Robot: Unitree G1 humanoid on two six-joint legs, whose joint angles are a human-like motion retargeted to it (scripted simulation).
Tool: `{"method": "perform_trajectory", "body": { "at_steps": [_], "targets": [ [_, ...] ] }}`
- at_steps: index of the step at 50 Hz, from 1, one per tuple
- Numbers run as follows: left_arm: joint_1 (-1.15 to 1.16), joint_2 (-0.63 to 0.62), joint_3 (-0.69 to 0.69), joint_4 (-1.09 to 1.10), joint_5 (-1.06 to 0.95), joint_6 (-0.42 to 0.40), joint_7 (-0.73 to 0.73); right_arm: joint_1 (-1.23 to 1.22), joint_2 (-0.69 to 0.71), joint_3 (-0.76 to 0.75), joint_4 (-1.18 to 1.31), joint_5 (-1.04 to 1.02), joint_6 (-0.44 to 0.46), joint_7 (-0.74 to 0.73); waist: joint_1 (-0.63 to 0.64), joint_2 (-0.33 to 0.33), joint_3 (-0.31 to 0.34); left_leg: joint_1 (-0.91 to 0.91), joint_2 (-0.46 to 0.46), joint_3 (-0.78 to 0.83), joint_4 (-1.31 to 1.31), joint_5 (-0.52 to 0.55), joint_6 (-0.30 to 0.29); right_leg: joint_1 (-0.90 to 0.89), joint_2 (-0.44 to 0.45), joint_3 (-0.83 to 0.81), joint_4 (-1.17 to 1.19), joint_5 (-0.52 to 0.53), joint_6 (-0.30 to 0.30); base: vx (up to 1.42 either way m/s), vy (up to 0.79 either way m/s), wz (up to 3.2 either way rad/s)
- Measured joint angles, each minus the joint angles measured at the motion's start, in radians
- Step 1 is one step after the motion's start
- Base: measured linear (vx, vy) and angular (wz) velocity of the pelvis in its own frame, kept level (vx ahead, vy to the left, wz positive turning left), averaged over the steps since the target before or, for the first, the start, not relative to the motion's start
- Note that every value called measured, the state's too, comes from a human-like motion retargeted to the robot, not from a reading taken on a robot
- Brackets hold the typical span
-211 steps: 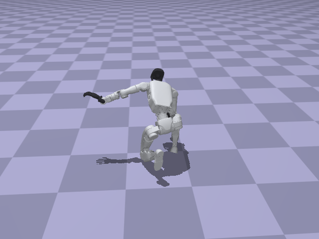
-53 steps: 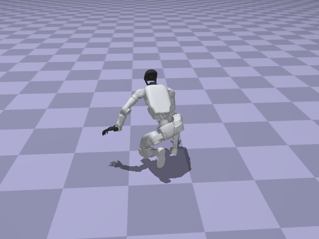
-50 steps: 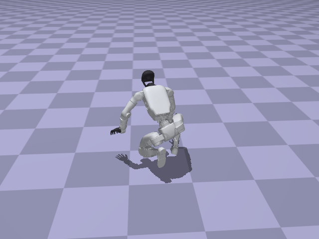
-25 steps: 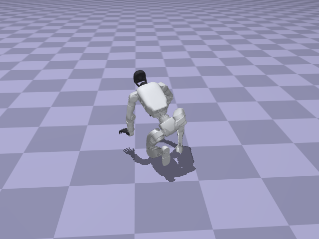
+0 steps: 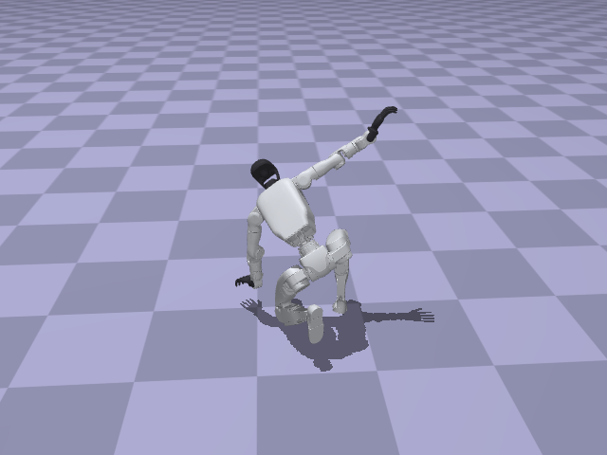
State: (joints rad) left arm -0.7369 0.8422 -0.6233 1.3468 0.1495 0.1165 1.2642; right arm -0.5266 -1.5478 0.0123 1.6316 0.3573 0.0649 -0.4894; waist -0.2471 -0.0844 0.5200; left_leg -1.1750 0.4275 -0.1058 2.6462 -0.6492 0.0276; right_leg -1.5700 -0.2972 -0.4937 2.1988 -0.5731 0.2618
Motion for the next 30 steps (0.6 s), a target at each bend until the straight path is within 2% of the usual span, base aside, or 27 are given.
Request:
{"method": "perform_trajectory", "body": {
  "at_steps": [4,7,10,13,15,17,18,20,23,25,28,30],
  "targets": [
    [-0.060,-0.035,-0.065,-0.011,0.011,0.008,-0.011,0.064,0.049,-0.092,-0.082,-0.036,0.008,0.035,0.076,0.025,0.000,-0.017,0.005,0.002,0.018,0.004,0.009,0.000,-0.010,-0.015,-0.001,-0.012,0.000,-0.07,0.00,-0.05],
    [-0.137,-0.095,-0.140,-0.023,0.019,0.006,-0.017,0.038,0.105,-0.056,-0.172,-0.032,-0.017,0.042,0.174,0.068,0.000,-0.031,0.015,0.001,0.037,0.002,0.019,0.000,-0.017,-0.029,-0.004,-0.018,0.000,-0.12,0.01,-0.10],
    [-0.216,-0.160,-0.208,-0.035,0.028,0.006,-0.023,-0.074,0.201,0.106,-0.282,-0.054,-0.054,0.009,0.280,0.110,0.000,-0.041,0.012,-0.004,0.058,-0.003,0.023,0.000,-0.022,-0.039,-0.007,-0.026,0.000,-0.14,0.02,-0.08],
    [-0.281,-0.179,-0.289,-0.055,0.040,0.004,-0.044,-0.306,0.359,0.419,-0.425,-0.117,-0.076,-0.032,0.362,0.127,0.000,-0.053,0.002,-0.011,0.076,-0.008,0.014,0.000,-0.020,-0.045,-0.020,-0.028,0.000,-0.17,0.04,-0.07],
    [-0.280,-0.233,-0.215,-0.080,0.051,0.023,-0.056,-0.420,0.422,0.510,-0.556,-0.259,-0.081,-0.031,0.391,0.188,0.000,-0.060,-0.033,-0.010,0.096,-0.010,0.022,0.000,-0.044,-0.043,-0.005,-0.053,0.000,-0.14,0.02,0.25],
    [-0.307,-0.272,-0.244,-0.101,0.042,0.019,-0.066,-0.539,0.502,0.660,-0.696,-0.286,-0.101,-0.058,0.436,0.232,0.000,-0.073,-0.060,-0.006,0.104,0.005,0.004,0.000,-0.054,-0.051,-0.006,-0.056,0.000,-0.17,0.02,0.22],
    [-0.323,-0.299,-0.253,-0.105,0.030,0.019,-0.066,-0.598,0.539,0.726,-0.753,-0.309,-0.103,-0.085,0.456,0.259,0.000,-0.083,-0.064,-0.014,0.117,-0.002,0.015,0.000,-0.062,-0.054,-0.005,-0.062,0.000,-0.16,0.01,0.16],
    [-0.379,-0.332,-0.352,-0.102,0.006,0.008,-0.055,-0.729,0.656,0.865,-0.807,-0.318,-0.103,-0.165,0.509,0.295,0.000,-0.109,-0.068,-0.029,0.131,0.001,0.018,0.000,-0.066,-0.063,-0.014,-0.061,0.000,-0.15,0.02,0.08],
    [-0.422,-0.394,-0.394,-0.115,-0.027,-0.009,-0.032,-0.869,0.771,0.982,-0.833,-0.432,-0.071,-0.260,0.558,0.370,0.000,-0.138,-0.091,-0.041,0.150,0.006,0.029,0.000,-0.091,-0.070,-0.006,-0.076,0.000,-0.11,-0.01,0.29],
    [-0.446,-0.428,-0.411,-0.121,-0.036,-0.018,-0.022,-0.934,0.818,1.050,-0.819,-0.525,-0.050,-0.275,0.577,0.404,0.000,-0.155,-0.105,-0.049,0.159,0.009,0.036,0.000,-0.109,-0.073,0.002,-0.087,0.000,-0.07,-0.04,0.40],
    [-0.470,-0.457,-0.413,-0.110,-0.026,-0.029,-0.015,-0.985,0.817,1.161,-0.756,-0.717,-0.031,-0.253,0.580,0.412,0.000,-0.169,-0.116,-0.060,0.166,0.004,0.043,0.000,-0.128,-0.075,0.012,-0.094,0.000,-0.03,-0.06,0.34],
    [-0.474,-0.447,-0.387,-0.101,0.004,-0.045,-0.023,-0.973,0.795,1.167,-0.703,-0.804,-0.022,-0.272,0.562,0.386,0.000,-0.139,-0.119,-0.067,0.174,-0.100,0.062,0.000,-0.127,-0.080,0.002,-0.086,0.000,0.01,-0.08,0.15]
  ]
}}
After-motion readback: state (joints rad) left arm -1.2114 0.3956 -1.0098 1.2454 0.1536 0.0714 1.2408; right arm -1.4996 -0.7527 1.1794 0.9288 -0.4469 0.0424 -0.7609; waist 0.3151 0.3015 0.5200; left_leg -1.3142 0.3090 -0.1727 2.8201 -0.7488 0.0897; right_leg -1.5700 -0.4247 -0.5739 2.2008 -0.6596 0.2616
